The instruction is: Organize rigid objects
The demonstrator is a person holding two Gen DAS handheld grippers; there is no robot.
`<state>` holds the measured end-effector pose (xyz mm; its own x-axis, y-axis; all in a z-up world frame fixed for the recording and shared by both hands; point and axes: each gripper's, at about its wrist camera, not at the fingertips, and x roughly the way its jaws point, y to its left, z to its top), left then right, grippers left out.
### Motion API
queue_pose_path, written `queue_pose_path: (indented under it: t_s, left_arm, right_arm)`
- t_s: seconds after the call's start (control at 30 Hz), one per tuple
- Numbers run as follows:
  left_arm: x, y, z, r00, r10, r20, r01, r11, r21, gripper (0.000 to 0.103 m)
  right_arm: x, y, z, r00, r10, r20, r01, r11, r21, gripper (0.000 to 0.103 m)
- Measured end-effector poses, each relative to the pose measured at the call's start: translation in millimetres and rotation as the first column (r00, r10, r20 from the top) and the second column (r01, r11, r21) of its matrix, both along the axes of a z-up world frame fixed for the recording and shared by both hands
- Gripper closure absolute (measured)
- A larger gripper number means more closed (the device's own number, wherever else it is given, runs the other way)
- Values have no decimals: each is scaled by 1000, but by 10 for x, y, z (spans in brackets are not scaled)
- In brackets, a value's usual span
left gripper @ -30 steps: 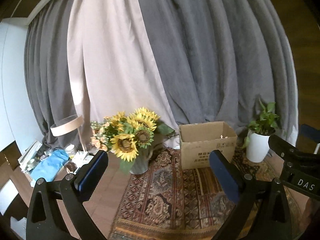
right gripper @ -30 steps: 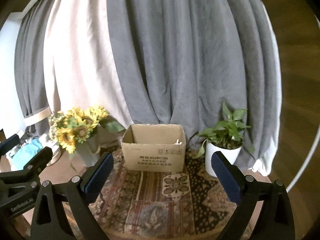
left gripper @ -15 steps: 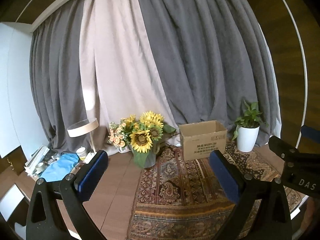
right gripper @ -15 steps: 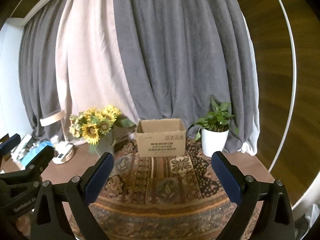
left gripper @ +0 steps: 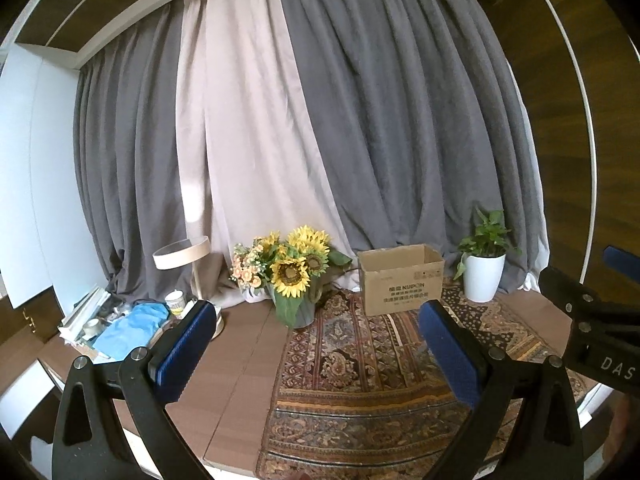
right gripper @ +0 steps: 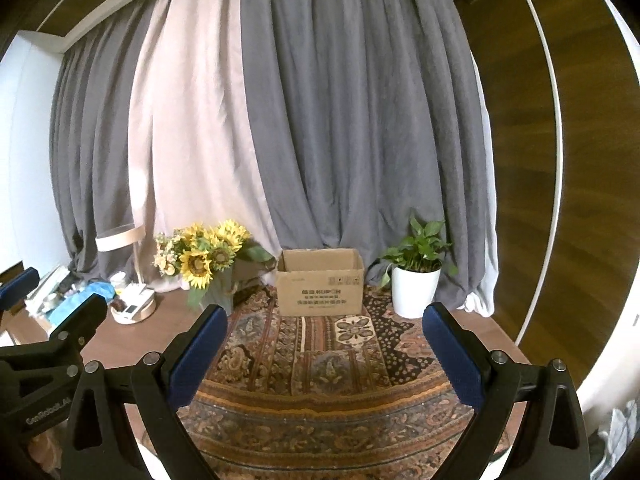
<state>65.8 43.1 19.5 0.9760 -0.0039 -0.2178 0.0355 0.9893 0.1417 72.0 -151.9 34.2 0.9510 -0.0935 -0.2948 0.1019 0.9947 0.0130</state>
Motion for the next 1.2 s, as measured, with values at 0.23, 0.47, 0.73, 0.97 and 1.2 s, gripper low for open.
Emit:
queue_pose_path:
  t_s: [0.23,0.47,0.73,0.97,1.2]
  left_arm:
    - [-377,-105,17,1000,10,16,-10,1000,3,0]
    - [-723,-163,28,999,29,42,-29,1000,-3,0]
    - [-956,-212,54,998,25,53,-24,1000,-7,0]
    - [-1123,-233,58,998,26,62,-25,1000,-7,0]
    - [-1200,-250,52,997,28,66,-28,1000,-8,0]
  right_arm:
    - [-335,-123,15,1000,11,4,-11,1000,11,4]
    - [-670,-185,50,1000,27,15,-27,1000,1,4]
    - [-948,-258,85,999,31,27,-31,1000,-1,4]
    - [-1126,-279,96,999,26,40,-25,1000,-9,3]
    - [-1201,-267,102,999,27,45,-26,1000,-11,3]
